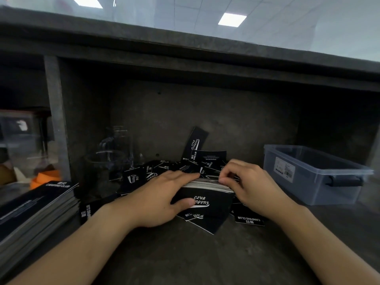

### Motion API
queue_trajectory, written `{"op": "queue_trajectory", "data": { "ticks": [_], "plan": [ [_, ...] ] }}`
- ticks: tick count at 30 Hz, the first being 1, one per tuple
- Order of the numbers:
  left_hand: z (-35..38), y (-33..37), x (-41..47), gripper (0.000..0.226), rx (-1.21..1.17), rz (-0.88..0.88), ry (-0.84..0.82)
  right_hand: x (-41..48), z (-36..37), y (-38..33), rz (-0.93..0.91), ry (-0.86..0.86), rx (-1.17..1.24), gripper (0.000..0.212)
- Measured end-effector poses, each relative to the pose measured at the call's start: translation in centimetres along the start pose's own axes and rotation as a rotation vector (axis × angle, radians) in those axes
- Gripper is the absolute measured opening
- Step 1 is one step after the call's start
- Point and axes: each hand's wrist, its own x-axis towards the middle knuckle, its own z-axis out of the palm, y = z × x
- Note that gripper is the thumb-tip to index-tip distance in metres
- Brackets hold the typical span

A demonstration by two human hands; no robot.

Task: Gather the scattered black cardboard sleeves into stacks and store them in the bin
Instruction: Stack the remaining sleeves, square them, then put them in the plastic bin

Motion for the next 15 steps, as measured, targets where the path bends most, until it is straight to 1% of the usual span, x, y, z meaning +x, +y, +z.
{"op": "queue_trajectory", "data": {
  "ticks": [1, 4, 6, 7, 9, 11, 12, 15],
  "plan": [
    [0.0, 0.1, -0.1, 0.068, 0.002, -0.001, 0.001, 0.1, 0.1, -0.2, 0.017, -0.001, 0.007, 0.003],
    [-0.3, 0.4, -0.2, 0.067, 0.013, -0.008, -0.012, 0.2, 0.2, -0.7, 0.097, 0.01, 0.005, 0.012],
    [-0.4, 0.6, -0.2, 0.067, 0.013, -0.015, -0.017, 0.2, 0.0, -0.5, 0.186, 0.074, 0.067, 0.015],
    [-0.5, 0.6, -0.1, 0.066, 0.007, -0.02, -0.014, 0.1, -0.2, -0.2, 0.249, 0.13, 0.111, 0.016],
    [-0.5, 0.6, -0.1, 0.063, -0.005, -0.028, -0.007, -0.1, -0.7, 0.5, 0.395, 0.299, 0.197, 0.015],
    [-0.5, 0.5, -0.1, 0.054, -0.024, -0.034, -0.008, -0.4, -1.2, 1.8, 0.596, 0.45, 0.265, 0.015],
    [-0.5, 0.5, -0.2, 0.05, -0.036, -0.035, -0.006, -0.5, -1.3, 2.7, 0.701, 0.465, 0.288, 0.015],
    [-0.6, 0.4, -0.2, 0.047, -0.068, -0.025, -0.003, -0.5, -0.3, 4.8, 0.926, 0.367, 0.435, 0.024]
  ]
}}
